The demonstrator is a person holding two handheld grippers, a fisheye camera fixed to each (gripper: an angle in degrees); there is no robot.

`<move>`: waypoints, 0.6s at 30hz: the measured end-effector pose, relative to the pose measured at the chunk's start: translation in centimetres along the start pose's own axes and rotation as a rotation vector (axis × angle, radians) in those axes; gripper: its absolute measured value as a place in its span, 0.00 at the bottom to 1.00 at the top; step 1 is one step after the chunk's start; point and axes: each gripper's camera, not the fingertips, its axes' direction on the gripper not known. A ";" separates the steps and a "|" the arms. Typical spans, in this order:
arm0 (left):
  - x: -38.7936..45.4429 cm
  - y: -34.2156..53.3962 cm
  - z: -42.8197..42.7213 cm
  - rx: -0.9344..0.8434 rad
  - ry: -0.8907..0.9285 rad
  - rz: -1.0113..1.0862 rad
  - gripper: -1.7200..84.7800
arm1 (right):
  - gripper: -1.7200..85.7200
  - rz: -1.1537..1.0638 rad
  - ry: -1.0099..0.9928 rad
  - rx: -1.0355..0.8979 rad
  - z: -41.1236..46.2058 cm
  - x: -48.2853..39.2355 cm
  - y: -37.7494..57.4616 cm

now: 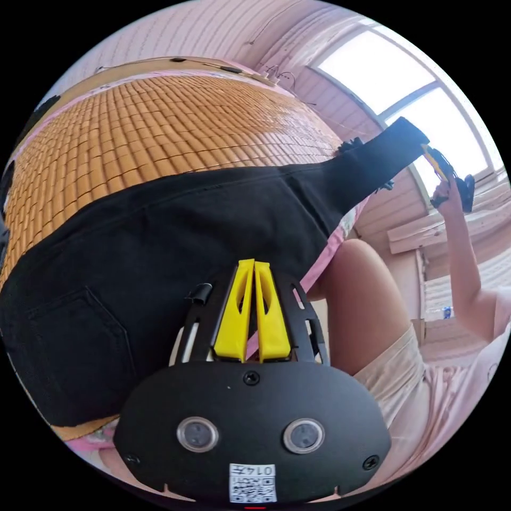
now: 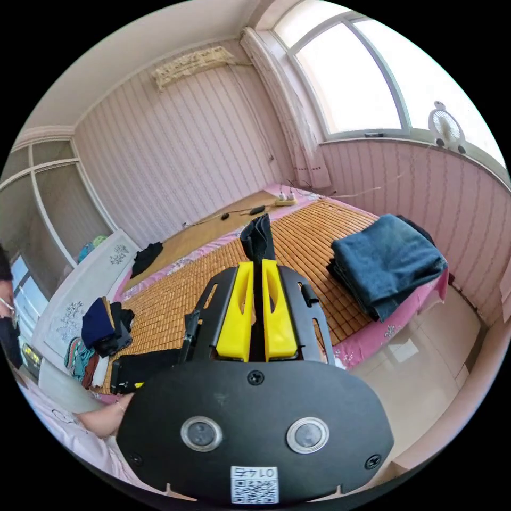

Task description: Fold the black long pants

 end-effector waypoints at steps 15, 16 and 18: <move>-7.3 13.2 -16.7 0.278 -0.169 -0.282 0.05 | 0.08 -0.484 -0.799 -0.785 20.6 -33.8 22.1; -7.7 13.9 -17.1 0.283 -0.183 -0.307 0.05 | 0.08 -0.490 -0.746 -0.837 21.4 -34.1 23.3; -8.9 15.6 -17.9 0.307 -0.194 -0.376 0.07 | 0.05 -0.531 -0.674 -0.875 22.0 -33.9 25.5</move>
